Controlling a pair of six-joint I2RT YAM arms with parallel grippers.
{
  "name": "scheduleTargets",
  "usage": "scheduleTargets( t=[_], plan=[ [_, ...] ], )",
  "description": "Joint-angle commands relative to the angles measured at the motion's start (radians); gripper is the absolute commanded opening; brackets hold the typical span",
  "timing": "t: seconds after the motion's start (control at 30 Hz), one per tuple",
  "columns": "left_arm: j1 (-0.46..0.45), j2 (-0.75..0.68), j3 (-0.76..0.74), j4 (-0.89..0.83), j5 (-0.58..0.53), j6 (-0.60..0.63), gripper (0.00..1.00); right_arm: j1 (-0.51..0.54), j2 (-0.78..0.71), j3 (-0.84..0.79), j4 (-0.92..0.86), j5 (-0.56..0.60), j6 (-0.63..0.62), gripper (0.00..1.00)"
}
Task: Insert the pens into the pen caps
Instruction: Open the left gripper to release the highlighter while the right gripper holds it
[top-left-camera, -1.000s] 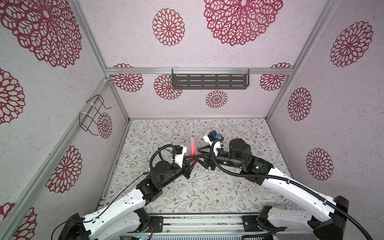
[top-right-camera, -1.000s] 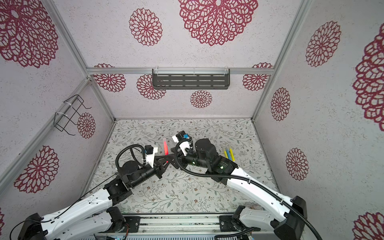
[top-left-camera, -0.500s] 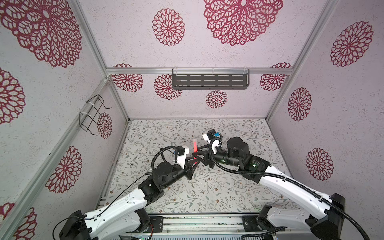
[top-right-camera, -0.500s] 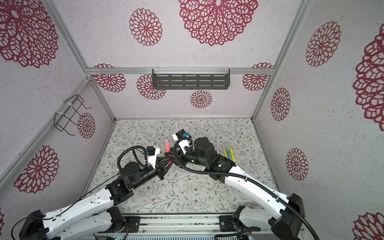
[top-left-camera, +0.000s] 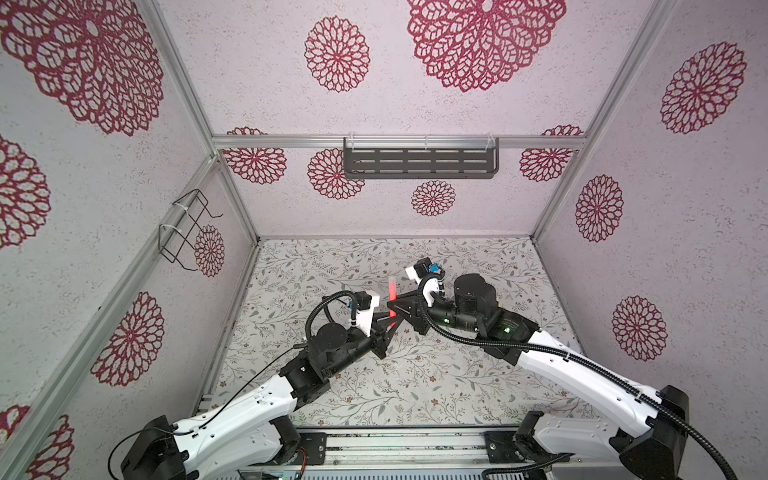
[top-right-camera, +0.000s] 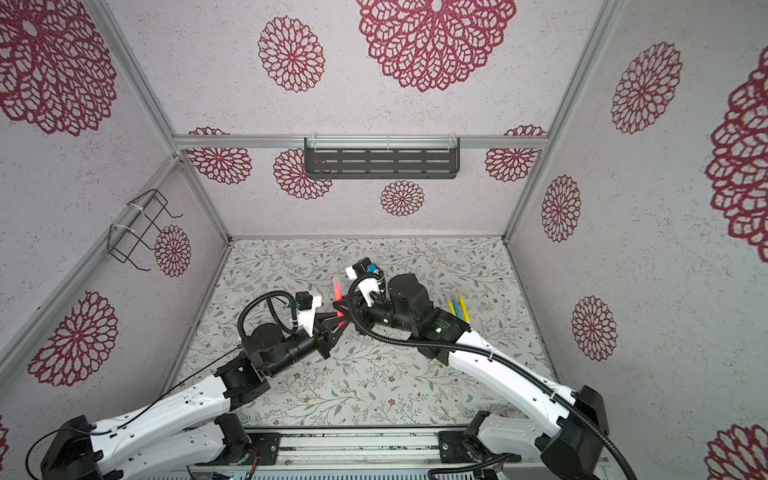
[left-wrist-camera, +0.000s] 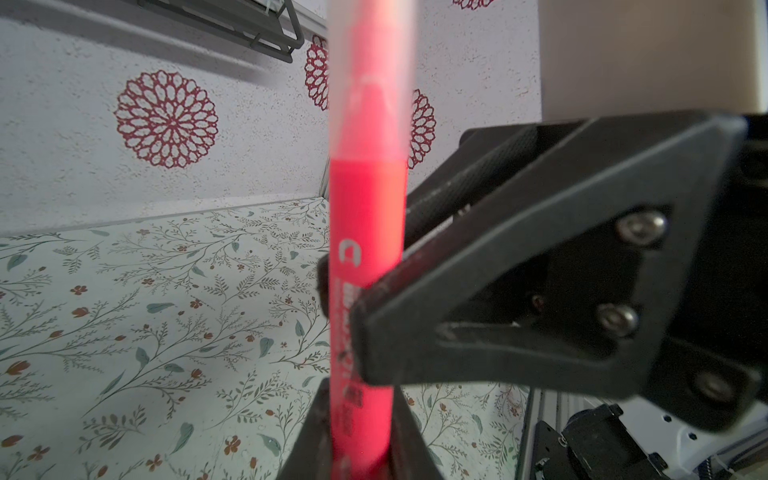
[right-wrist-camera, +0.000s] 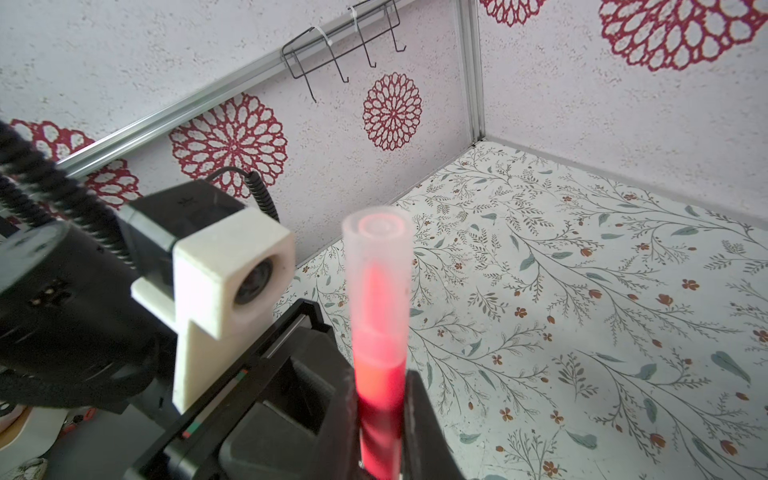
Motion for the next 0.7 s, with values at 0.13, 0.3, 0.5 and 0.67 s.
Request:
scheduleTargets(
  t=[0.13,0.3,0.5,0.67],
  plan=[
    [-0.018,0.008,0.016,0.001,-0.002,0.006,0.36,-0.014,-0.040,0.005,0.054,0.028,0.020,0.00],
    [-0.018,-0.001,0.031,-0.046,-0.024,0.022,0.50,-0.032,-0.052,0.019,0.002,0.079,0.009,0.00],
    [-0.018,-0.028,0.031,-0.078,-0.056,0.039,0.54,-0.069,-0.056,0.054,-0.100,0.149,0.007,0.00],
    [-0.018,-0.049,0.027,-0.104,-0.083,0.050,0.55,-0.120,-0.030,0.108,-0.232,0.228,0.019,0.00]
  ],
)
